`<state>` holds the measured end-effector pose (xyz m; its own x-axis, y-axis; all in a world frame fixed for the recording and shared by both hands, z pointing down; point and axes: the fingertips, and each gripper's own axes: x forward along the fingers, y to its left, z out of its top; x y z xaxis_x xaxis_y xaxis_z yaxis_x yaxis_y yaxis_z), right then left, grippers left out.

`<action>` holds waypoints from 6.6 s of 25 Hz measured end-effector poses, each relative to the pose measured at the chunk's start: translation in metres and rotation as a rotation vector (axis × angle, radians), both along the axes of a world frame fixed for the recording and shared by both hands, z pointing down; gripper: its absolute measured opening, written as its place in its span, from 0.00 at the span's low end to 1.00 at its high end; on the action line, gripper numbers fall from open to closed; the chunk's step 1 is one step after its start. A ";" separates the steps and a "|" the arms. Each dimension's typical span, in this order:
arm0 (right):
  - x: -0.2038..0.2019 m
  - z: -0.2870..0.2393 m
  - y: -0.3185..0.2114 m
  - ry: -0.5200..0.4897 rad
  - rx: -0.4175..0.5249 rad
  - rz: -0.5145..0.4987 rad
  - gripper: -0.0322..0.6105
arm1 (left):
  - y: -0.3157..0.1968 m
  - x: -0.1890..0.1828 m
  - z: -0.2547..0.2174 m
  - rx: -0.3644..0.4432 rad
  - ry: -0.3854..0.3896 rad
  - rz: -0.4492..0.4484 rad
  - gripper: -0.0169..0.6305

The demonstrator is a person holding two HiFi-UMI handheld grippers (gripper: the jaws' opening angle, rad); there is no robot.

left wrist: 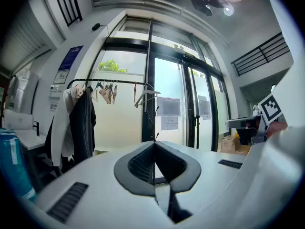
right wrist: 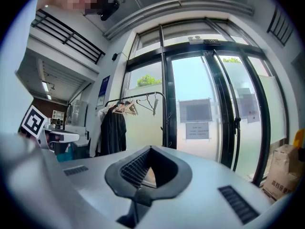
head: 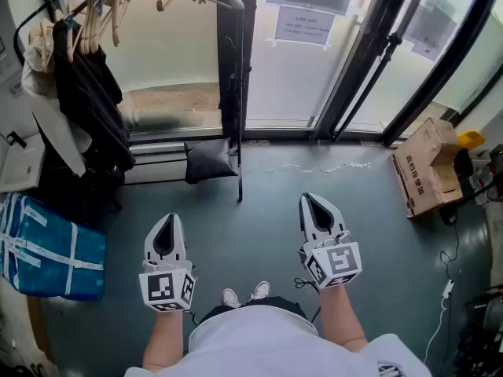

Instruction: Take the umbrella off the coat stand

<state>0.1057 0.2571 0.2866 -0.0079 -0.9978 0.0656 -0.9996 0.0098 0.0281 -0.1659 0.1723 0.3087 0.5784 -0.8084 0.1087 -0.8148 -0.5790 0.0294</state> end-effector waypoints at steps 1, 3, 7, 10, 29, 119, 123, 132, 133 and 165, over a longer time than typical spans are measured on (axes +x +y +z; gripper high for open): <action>0.003 0.001 0.001 -0.008 -0.003 -0.002 0.08 | 0.003 0.002 0.000 0.000 0.001 -0.005 0.06; 0.007 0.002 0.005 -0.018 -0.006 -0.008 0.08 | 0.008 0.006 0.000 0.000 0.002 -0.015 0.06; 0.015 0.008 0.009 -0.036 -0.006 -0.037 0.08 | 0.017 0.014 0.000 0.003 -0.008 -0.031 0.06; 0.017 0.019 0.008 -0.083 -0.007 -0.077 0.08 | 0.023 0.017 0.006 0.002 -0.025 -0.043 0.06; 0.042 0.030 -0.151 -0.056 -0.073 -0.084 0.08 | -0.144 0.056 0.032 -0.054 0.029 0.001 0.06; 0.051 0.323 -0.638 -0.292 -0.072 0.020 0.60 | -0.347 0.071 0.274 -0.195 -0.017 -0.024 0.06; 0.048 0.325 -0.641 -0.243 -0.085 -0.010 0.60 | -0.350 0.076 0.279 -0.201 -0.009 -0.014 0.06; 0.040 0.328 -0.640 -0.243 -0.129 -0.066 0.49 | -0.352 0.077 0.276 -0.207 0.009 -0.022 0.06; 0.036 0.328 -0.639 -0.246 -0.144 -0.089 0.48 | -0.351 0.078 0.275 -0.206 0.012 -0.024 0.06; 0.047 0.183 -0.601 0.016 -0.088 -0.151 0.43 | -0.345 0.113 0.171 -0.112 0.020 -0.039 0.06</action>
